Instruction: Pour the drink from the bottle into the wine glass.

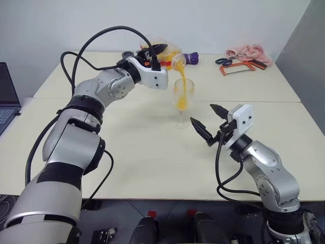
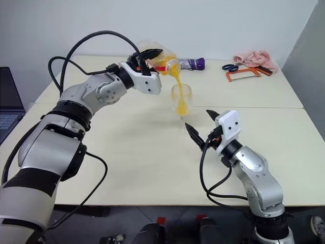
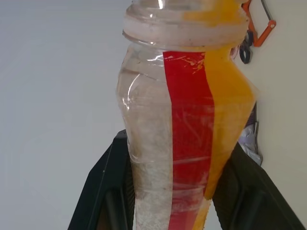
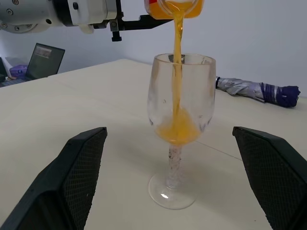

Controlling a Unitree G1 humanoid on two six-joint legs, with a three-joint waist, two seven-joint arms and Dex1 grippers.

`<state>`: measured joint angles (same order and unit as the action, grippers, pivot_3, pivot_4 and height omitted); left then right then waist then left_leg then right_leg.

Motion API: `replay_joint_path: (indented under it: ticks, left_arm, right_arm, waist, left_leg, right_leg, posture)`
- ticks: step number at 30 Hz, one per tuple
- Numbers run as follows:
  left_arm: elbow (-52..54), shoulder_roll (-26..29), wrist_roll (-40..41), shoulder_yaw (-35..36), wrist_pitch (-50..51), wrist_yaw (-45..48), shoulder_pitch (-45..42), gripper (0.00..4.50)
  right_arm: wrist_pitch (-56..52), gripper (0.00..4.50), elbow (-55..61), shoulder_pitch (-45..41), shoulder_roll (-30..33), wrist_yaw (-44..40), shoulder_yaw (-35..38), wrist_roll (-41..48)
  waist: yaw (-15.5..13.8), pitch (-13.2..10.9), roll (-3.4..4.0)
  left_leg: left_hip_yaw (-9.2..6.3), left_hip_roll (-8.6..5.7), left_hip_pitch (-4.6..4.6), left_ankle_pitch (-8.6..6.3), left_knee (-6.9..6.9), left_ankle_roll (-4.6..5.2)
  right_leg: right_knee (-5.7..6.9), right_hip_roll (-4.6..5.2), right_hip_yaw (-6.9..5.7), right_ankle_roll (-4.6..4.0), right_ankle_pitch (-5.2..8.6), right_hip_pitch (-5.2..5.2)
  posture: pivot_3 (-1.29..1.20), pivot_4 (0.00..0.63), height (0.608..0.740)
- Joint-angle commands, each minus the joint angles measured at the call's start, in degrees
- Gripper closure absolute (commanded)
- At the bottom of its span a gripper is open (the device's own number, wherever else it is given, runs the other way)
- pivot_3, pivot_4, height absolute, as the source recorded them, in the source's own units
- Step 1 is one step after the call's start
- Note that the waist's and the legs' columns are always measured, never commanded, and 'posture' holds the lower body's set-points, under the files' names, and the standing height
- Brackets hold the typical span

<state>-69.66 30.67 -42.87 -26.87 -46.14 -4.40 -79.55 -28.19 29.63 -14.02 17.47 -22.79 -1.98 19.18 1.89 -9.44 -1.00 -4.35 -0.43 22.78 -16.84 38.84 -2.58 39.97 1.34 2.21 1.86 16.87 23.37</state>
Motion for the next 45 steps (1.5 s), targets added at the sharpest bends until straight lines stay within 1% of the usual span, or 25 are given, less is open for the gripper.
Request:
replay_joint_path:
  ticks: [1, 17, 45]
  left_arm:
    - [0.5, 1.2, 0.0, 0.2, 0.2, -1.7, -3.3, 2.81]
    - [0.1, 1.5, -1.1, -0.9, 0.1, -2.9, -4.1, 2.81]
    - [-0.3, 1.7, -2.7, -2.4, 0.0, -5.2, -4.8, 2.81]
  right_arm:
    - [1.2, 0.0, 2.6, -0.1, -0.4, 0.1, 0.1, 0.7]
    - [3.5, 0.0, 2.2, 0.4, -1.2, 0.6, -0.9, -0.7]
    - [3.7, 0.0, 2.4, 0.8, -1.2, 0.6, -1.3, -1.0]
  waist:
    - [0.0, 0.0, 0.0]
    - [0.0, 0.0, 0.0]
    - [0.0, 0.0, 0.0]
  left_leg:
    - [0.0, 0.0, 0.0, 0.0, 0.0, 0.0]
    - [0.01, 0.0, 0.0, 0.0, 0.01, 0.0]
    - [0.02, 0.0, 0.0, 0.0, 0.02, 0.0]
  right_leg:
    - [0.0, 0.0, 0.0, 0.0, 0.0, 0.0]
    - [0.01, 0.0, 0.0, 0.0, 0.0, 0.0]
    - [0.01, 0.0, 0.01, 0.0, 0.0, 0.0]
  posture:
    - [0.0, 0.15, 0.74]
    - [0.0, 0.15, 0.74]
    - [0.0, 0.15, 0.74]
